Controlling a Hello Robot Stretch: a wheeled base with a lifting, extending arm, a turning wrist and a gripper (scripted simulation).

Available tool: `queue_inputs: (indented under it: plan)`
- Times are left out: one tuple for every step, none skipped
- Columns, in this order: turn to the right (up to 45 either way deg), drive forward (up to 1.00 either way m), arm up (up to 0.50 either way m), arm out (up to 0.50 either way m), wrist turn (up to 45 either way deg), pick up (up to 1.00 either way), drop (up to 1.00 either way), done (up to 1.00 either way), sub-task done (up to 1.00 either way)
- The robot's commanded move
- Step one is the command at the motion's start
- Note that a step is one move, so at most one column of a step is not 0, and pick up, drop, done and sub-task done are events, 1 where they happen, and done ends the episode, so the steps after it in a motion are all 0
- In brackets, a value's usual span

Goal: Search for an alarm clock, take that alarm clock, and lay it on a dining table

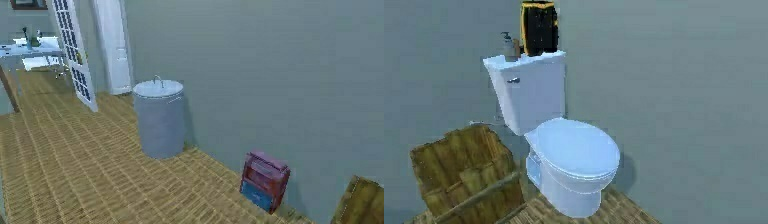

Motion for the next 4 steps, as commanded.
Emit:
queue_inputs:
  plan:
    - [-45.0, 0.00, 0.00, 0.00, 0.0, 0.00, 0.00, 0.00, 0.00]
    - [-39.0, 0.00, 0.00, 0.00, 0.0, 0.00, 0.00, 0.00, 0.00]
    - [-3.0, 0.00, 0.00, 0.00, 0.0, 0.00, 0.00, 0.00, 0.00]
    - [0.0, 0.10, 0.00, 0.00, 0.0, 0.00, 0.00, 0.00, 0.00]
